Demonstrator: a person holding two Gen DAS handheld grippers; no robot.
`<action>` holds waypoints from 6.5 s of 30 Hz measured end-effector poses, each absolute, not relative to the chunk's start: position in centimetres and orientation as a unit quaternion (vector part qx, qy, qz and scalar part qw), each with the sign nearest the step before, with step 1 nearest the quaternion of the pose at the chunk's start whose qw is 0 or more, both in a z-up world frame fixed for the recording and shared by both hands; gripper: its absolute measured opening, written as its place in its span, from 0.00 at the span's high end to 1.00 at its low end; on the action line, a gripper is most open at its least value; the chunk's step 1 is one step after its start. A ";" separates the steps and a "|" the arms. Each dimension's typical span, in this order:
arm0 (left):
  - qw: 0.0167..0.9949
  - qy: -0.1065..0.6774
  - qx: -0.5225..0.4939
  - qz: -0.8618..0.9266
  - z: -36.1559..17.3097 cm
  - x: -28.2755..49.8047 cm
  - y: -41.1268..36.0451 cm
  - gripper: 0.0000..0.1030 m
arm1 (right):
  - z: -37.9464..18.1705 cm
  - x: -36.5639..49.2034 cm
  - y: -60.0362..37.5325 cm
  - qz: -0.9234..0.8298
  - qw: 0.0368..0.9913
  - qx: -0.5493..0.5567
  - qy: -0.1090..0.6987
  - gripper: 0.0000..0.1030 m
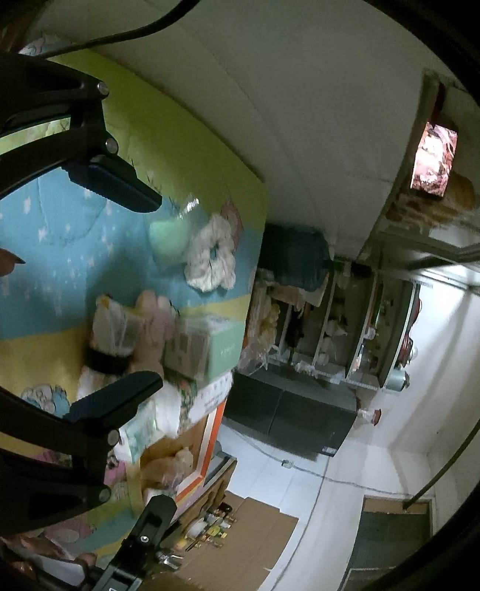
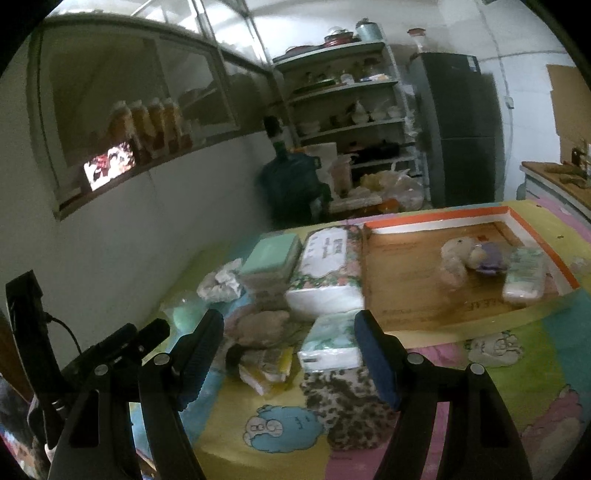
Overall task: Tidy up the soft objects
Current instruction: 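Grasp the clear bag with green contents with the left tool while the right tool grasps the beige teddy bear, then carry the green-filled bag with the left tool while the right tool carries the beige teddy bear into the tray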
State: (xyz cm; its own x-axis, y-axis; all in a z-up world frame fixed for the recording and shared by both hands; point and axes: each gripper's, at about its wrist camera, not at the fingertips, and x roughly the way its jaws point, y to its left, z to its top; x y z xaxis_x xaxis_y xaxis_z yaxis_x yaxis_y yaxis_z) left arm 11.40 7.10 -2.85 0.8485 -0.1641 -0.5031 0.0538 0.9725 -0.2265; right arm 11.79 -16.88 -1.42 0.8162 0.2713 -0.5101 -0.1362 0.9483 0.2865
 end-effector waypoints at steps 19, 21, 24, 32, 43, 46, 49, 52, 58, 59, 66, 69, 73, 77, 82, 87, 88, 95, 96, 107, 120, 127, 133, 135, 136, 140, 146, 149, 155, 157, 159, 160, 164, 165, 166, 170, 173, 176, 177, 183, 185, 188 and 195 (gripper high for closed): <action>0.948 0.295 -0.113 -0.024 -4.3 14.9 12.7 0.15 | -3.6 15.2 -11.0 0.161 0.929 0.087 0.323 0.27; 0.945 0.303 -0.116 -0.031 -4.6 15.6 12.8 0.15 | -3.8 15.6 -10.7 0.164 0.927 0.086 0.325 0.27; 0.938 0.324 -0.119 -0.040 -5.3 17.4 12.6 0.15 | -3.9 16.2 -10.4 0.165 0.927 0.085 0.327 0.27; 0.922 0.363 -0.125 -0.044 -7.2 20.1 12.1 0.15 | -4.8 17.7 -11.0 0.158 0.923 0.086 0.340 0.27; 0.899 0.416 -0.128 -0.053 -9.1 22.4 11.7 0.33 | -6.6 20.3 -11.2 0.153 0.912 0.094 0.369 0.27; 0.898 0.415 -0.130 -0.065 -9.2 22.4 11.7 0.48 | -7.1 20.9 -11.2 0.148 0.910 0.095 0.376 0.27; 0.895 0.415 -0.142 -0.082 -9.2 22.6 11.7 0.58 | -7.4 21.5 -11.1 0.148 0.907 0.094 0.382 0.27; 0.893 0.412 -0.155 -0.087 -9.3 22.6 12.0 0.60 | -7.8 21.9 -10.8 0.147 0.905 0.089 0.389 0.27; 0.891 0.407 -0.175 -0.095 -9.6 22.6 12.7 0.61 | -8.3 22.8 -10.3 0.151 0.901 0.080 0.399 0.27; 0.891 0.406 -0.178 -0.096 -9.6 22.6 12.8 0.61 | -8.4 22.9 -10.2 0.151 0.901 0.077 0.399 0.27; 0.893 0.398 -0.188 -0.093 -9.5 22.4 13.4 0.62 | -8.6 23.3 -9.7 0.151 0.900 0.060 0.404 0.47; 0.896 0.393 -0.187 -0.091 -9.3 22.3 13.3 0.62 | -8.6 23.2 -9.7 0.153 0.902 0.055 0.401 0.49; 0.903 0.381 -0.179 -0.083 -8.8 21.7 13.2 0.62 | -8.4 22.7 -9.4 0.154 0.904 0.053 0.395 0.51; 0.918 0.359 -0.156 -0.073 -8.0 20.5 12.5 0.62 | -7.9 22.3 -9.3 0.159 0.907 0.053 0.386 0.52; 0.926 0.347 -0.133 -0.064 -7.2 19.5 12.1 0.62 | -7.1 21.7 -9.4 0.162 0.912 0.055 0.372 0.52; 0.929 0.342 -0.132 -0.060 -6.5 18.8 12.0 0.62 | -6.0 21.1 -9.7 0.165 0.918 0.061 0.355 0.52; 0.929 0.340 -0.132 -0.060 -6.4 18.7 12.0 0.62 | -5.8 20.9 -9.7 0.166 0.920 0.062 0.350 0.52; 0.935 0.325 -0.126 -0.067 -4.9 17.9 11.3 0.62 | -4.4 19.4 -10.2 0.170 0.926 0.069 0.329 0.52; 0.935 0.324 -0.125 -0.069 -4.7 17.7 11.2 0.62 | -4.3 19.3 -10.2 0.170 0.927 0.070 0.326 0.52; 0.942 0.304 -0.105 -0.091 -2.3 16.4 8.2 0.62 | -2.9 17.6 -12.4 0.156 0.937 0.085 0.302 0.52; 0.943 0.295 -0.083 -0.127 -0.2 16.5 3.1 0.62 | -1.9 15.8 -17.0 0.125 0.947 0.111 0.274 0.52; 0.943 0.290 -0.070 -0.151 0.6 16.8 -0.7 0.62 | -1.9 15.0 -20.2 0.103 0.951 0.127 0.263 0.52; 0.939 0.291 -0.056 -0.172 0.9 17.4 -4.0 0.62 | -1.7 14.3 -23.1 0.083 0.955 0.134 0.251 0.52; 0.938 0.292 -0.052 -0.178 1.0 17.6 -5.0 0.62 | -1.6 14.3 -23.9 0.076 0.956 0.136 0.249 0.52; 0.938 0.293 -0.050 -0.181 1.0 17.7 -5.6 0.62 | -1.6 14.2 -24.5 0.072 0.956 0.138 0.248 0.52; 0.935 0.294 -0.041 -0.195 1.2 18.0 -7.7 0.62 | -1.6 14.0 -26.4 0.058 0.957 0.145 0.244 0.52; 0.931 0.298 -0.032 -0.210 1.5 19.2 -10.6 0.62 | -1.2 14.1 -29.2 0.033 0.961 0.146 0.233 0.52; 0.930 0.297 -0.028 -0.217 1.8 19.8 -12.0 0.62 | -1.0 14.1 -30.7 0.021 0.962 0.150 0.226 0.52; 0.926 0.299 -0.018 -0.229 2.1 21.5 -14.6 0.62 | -0.6 14.5 -33.3 0.002 0.965 0.152 0.216 0.52; 0.924 0.302 -0.015 -0.233 2.1 22.0 -15.6 0.62 | -0.3 14.9 -34.2 -0.005 0.965 0.148 0.214 0.52; 0.922 0.305 -0.013 -0.237 2.2 22.7 -16.5 0.62 | -0.1 15.3 -35.1 -0.011 0.966 0.143 0.213 0.52; 0.921 0.308 -0.012 -0.239 2.2 23.1 -17.1 0.62 | 0.0 15.6 -35.5 -0.013 0.967 0.141 0.213 0.52; 0.915 0.321 -0.011 -0.245 1.9 24.7 -19.0 0.62 | 0.0 16.8 -37.1 -0.017 0.966 0.135 0.218 0.52; 0.914 0.324 -0.011 -0.245 1.8 25.0 -19.3 0.62 | 0.0 17.1 -37.5 -0.016 0.966 0.135 0.220 0.52; 0.912 0.329 -0.011 -0.245 1.7 25.6 -19.8 0.62 | -0.1 17.5 -38.0 -0.016 0.965 0.135 0.223 0.52; 0.908 0.342 -0.013 -0.241 1.3 27.4 -21.0 0.62 | -0.4 19.0 -39.8 -0.010 0.962 0.138 0.236 0.52; 0.904 0.353 -0.017 -0.238 0.8 28.6 -21.7 0.62 | -0.5 20.5 -40.8 -0.006 0.959 0.136 0.247 0.52; 0.901 0.364 -0.017 -0.235 0.2 29.5 -22.4 0.62 | -0.9 22.0 -41.6 0.000 0.957 0.133 0.259 0.52; 0.900 0.368 -0.018 -0.234 0.0 29.9 -22.6 0.62 | -1.0 22.4 -41.9 0.001 0.956 0.133 0.263 0.52; 0.887 0.400 -0.029 -0.231 -1.5 31.9 -23.5 0.62 | -2.1 25.2 -43.3 0.013 0.946 0.141 0.291 0.52; 0.883 0.410 -0.031 -0.228 -2.1 32.5 -23.6 0.62 | -2.7 26.0 -43.5 0.013 0.943 0.142 0.301 0.52; 0.877 0.424 -0.033 -0.225 -2.9 33.3 -23.8 0.62 | -3.8 27.2 -43.5 0.015 0.938 0.141 0.317 0.52; 0.866 0.446 -0.039 -0.221 -4.5 34.5 -23.8 0.62 | -5.9 29.0 -43.9 0.014 0.927 0.148 0.344 0.52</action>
